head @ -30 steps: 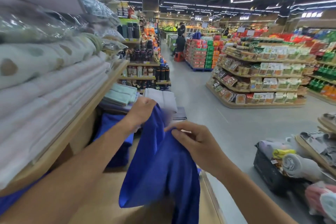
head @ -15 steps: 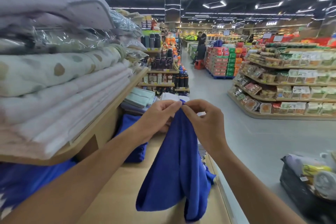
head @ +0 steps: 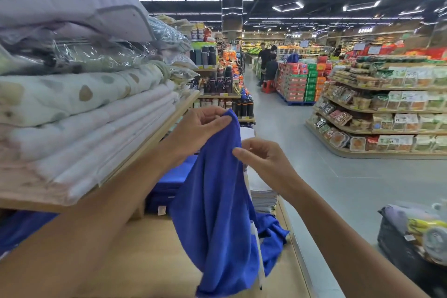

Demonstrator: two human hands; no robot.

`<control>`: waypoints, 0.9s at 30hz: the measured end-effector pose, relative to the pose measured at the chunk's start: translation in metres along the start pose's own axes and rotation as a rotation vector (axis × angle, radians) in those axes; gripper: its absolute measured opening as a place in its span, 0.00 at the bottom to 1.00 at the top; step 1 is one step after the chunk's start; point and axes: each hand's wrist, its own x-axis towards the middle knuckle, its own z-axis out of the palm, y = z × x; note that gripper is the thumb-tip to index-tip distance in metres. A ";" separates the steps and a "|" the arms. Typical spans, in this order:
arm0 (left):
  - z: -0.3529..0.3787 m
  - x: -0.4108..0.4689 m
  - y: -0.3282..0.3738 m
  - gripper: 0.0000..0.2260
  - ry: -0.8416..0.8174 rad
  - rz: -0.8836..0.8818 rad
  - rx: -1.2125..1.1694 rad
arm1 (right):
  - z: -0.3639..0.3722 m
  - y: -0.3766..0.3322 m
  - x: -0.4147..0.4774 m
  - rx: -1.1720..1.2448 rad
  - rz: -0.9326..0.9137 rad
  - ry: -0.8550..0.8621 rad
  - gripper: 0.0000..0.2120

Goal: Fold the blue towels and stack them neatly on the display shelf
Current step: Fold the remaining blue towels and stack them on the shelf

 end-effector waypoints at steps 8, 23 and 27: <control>-0.035 0.020 0.038 0.05 0.023 0.119 0.123 | 0.005 0.007 -0.005 0.071 0.102 -0.237 0.12; -0.112 0.039 0.070 0.06 0.275 0.261 0.269 | -0.026 0.033 -0.015 -0.173 0.095 -0.124 0.07; -0.122 0.037 0.058 0.04 0.351 0.272 0.297 | -0.051 0.033 -0.011 -0.026 0.138 0.030 0.05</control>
